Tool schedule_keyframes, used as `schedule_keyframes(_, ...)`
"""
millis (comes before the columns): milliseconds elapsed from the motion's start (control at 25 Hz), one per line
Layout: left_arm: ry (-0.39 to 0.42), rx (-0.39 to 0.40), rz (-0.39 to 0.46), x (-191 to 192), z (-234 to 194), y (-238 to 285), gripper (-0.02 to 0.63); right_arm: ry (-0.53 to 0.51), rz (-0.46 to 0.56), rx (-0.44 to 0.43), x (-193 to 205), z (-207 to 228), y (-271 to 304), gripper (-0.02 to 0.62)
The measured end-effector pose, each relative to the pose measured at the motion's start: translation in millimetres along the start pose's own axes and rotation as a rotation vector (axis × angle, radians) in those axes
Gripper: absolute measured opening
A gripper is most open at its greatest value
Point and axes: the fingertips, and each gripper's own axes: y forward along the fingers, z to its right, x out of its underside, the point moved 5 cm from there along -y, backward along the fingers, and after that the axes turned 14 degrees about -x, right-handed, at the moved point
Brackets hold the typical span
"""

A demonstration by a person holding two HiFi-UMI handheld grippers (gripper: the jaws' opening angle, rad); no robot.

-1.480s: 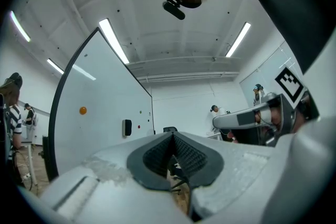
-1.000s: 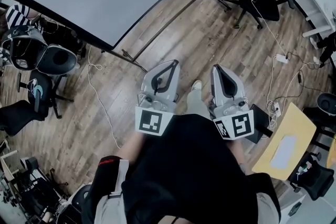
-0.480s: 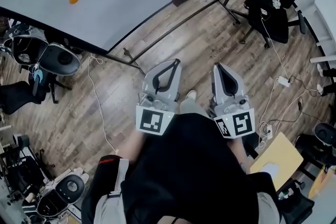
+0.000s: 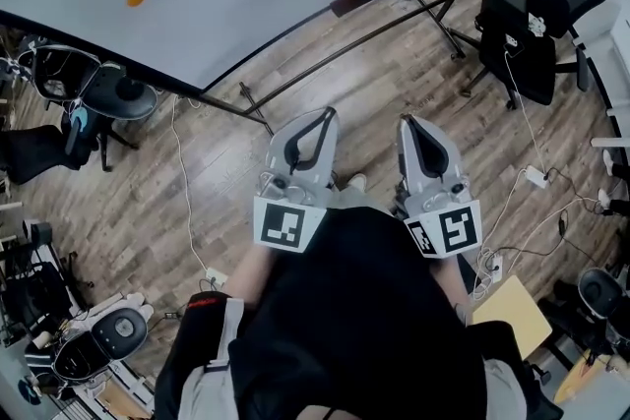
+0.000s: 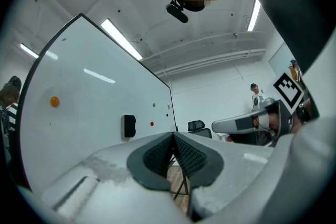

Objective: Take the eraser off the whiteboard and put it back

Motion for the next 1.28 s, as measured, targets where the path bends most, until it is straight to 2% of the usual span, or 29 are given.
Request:
schedule_keyframes(440, -0.011, -0.095, 0.000, 17.5, -40.2, 50.9, 0.002, -0.007, -0.035, -0.020, 6.3, 42.9, 45.7, 0.002)
schedule_keyframes(680, 0.021, -0.087, 0.036, 13.7, -55.3, 96.7, 0.002, -0.005, -0.035, -0.013, 0.6, 75.2, 75.9, 0.002)
schedule_keyframes(1120, 0.023, -0.091, 0.036, 24.5, -87.2, 160.9, 0.002, 0.045, -0.044, -0.005, 1.7, 126.9, 141.7, -0.009)
schedule_keyframes(1280, 0.021, -0.079, 0.043, 24.6, -101.1, 174.5, 0.003, 0.004, -0.071, 0.008, 0.3, 132.6, 168.5, -0.012)
